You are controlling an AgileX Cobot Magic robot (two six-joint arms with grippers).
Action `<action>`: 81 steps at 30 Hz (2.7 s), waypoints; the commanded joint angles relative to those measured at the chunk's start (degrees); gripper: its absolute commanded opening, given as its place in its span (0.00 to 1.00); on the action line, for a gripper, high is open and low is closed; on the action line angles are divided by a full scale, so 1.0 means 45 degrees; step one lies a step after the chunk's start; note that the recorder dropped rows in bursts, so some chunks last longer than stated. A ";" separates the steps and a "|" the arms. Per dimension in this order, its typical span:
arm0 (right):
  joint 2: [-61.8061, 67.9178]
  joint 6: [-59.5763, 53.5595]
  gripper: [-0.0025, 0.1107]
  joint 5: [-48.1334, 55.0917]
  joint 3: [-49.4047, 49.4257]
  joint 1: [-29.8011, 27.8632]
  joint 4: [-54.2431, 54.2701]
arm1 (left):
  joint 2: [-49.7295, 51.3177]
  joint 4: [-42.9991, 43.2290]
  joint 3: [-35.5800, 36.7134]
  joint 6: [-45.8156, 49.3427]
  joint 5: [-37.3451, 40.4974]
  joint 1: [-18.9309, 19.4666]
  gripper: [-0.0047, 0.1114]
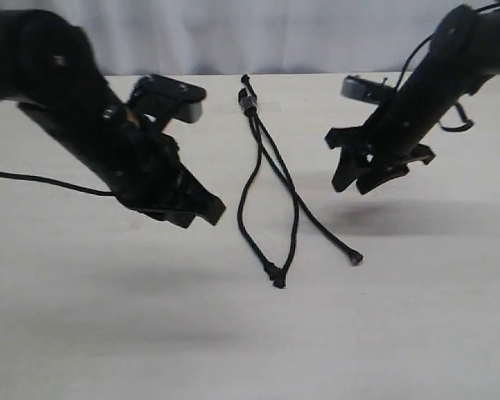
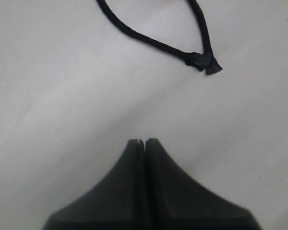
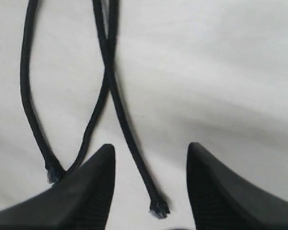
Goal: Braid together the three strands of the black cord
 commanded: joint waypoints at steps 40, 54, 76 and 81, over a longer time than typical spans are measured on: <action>-0.1799 -0.3184 0.42 -0.1052 0.2215 -0.2823 0.3820 | 0.8364 -0.1214 -0.9940 -0.1429 0.3850 -0.2671 0.04; -0.1799 -0.3438 0.42 -0.0986 0.2215 -0.2823 0.3820 | 0.7705 0.6122 -1.0472 -0.2247 0.5402 -0.2601 0.04; -0.1751 -0.3947 0.42 -0.2449 0.2500 -0.0162 0.2954 | 0.7705 0.4721 -0.7129 -0.3420 0.3819 -0.0769 0.04; -0.1751 -0.3373 0.42 -0.2762 0.2500 0.0142 0.2874 | 0.7619 0.4724 -0.7129 -0.3446 0.3752 -0.0769 0.24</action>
